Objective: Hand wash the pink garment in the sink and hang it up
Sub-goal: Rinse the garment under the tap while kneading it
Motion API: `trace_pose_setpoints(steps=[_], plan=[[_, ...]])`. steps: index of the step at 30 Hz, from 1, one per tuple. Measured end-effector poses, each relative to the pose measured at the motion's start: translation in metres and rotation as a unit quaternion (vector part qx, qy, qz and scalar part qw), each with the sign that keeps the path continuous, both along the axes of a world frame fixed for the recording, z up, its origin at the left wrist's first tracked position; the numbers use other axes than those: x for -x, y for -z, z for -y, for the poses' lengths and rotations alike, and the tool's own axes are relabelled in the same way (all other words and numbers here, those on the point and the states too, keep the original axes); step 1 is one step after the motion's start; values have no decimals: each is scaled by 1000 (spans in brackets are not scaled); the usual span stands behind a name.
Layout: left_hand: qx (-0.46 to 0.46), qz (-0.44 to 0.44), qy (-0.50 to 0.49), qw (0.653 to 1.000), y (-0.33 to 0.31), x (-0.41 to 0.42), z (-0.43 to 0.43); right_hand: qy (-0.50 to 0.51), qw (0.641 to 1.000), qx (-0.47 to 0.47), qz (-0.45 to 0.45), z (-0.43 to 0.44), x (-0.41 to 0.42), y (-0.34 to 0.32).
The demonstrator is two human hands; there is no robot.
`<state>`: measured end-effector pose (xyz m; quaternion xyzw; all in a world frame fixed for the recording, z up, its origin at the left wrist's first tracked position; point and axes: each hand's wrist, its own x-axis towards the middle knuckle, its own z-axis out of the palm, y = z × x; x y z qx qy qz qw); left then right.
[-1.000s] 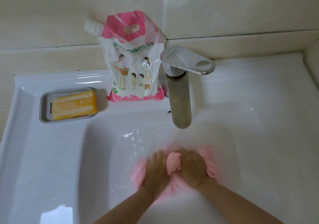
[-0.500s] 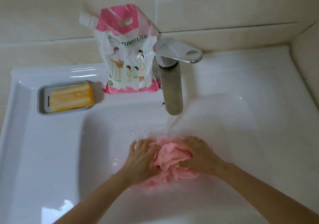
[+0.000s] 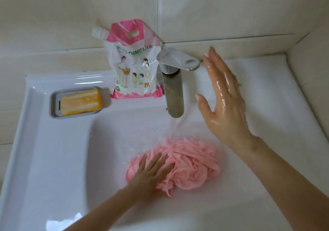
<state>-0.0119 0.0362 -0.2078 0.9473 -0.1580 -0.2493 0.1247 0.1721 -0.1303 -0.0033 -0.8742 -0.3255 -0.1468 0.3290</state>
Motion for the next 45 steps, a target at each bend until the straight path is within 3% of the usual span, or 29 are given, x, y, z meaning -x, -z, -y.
trace_pose_setpoints(steps=[4, 8, 11, 12, 14, 16, 18, 20, 21, 23, 25, 28, 29, 30, 32, 33, 35, 39, 42, 45], plan=[[-9, 24, 7, 1000, -2, 3, -1, -36, 984, 148, 88, -10, -23, -10], [-4, 82, 7, 997, -10, 8, 5, -26, 988, 135, 69, 20, -7, 20], [-18, 59, -29, 998, -4, 8, 5, 41, 998, -19, -37, 39, 25, 56], [-34, 47, -39, 998, -2, 5, 5, 33, 994, 10, -101, 46, 39, 75], [-49, 25, -53, 997, -1, -6, 4, -56, 948, 225, -217, 57, 69, 121], [-34, 6, -64, 997, -2, -20, 5, -143, 879, 402, -212, 65, 86, 165], [9, 27, -87, 996, 0, -31, 7, -109, 874, 404, -248, 58, 86, 182], [93, 40, -121, 987, -9, -39, 8, -78, 885, 302, -346, 49, 75, 177], [142, 43, -156, 977, -16, -42, 7, -64, 891, 237, -383, 47, 65, 174], [231, -25, -269, 935, -30, -48, 4, -55, 845, 160, -507, 44, 45, 166], [319, -152, -354, 866, -34, -48, -2, -23, 800, 139, -584, 45, 27, 164], [368, -208, -461, 780, -39, -50, -9, 72, 739, 113, -661, 49, 12, 164], [337, -211, -483, 780, -41, -50, -7, 112, 748, 119, -644, 50, 12, 163], [263, -187, -472, 821, -41, -51, -6, 132, 787, 139, -586, 50, 15, 163], [57, -59, -343, 936, -37, -49, 0, 93, 890, 208, -394, 47, 28, 168], [19, 16, -292, 956, -34, -47, 4, 43, 914, 247, -318, 40, 38, 170], [18, 40, -224, 974, -25, -45, 13, -21, 909, 308, -281, 27, 56, 178], [-2, 50, -147, 988, 4, -37, 19, -39, 919, 355, -169, 21, 78, 201], [4, 70, -159, 985, 7, -38, 22, -27, 933, 342, -108, 17, 80, 217], [-57, 123, -131, 982, 15, -41, 23, -49, 946, 310, -87, 11, 77, 231]])
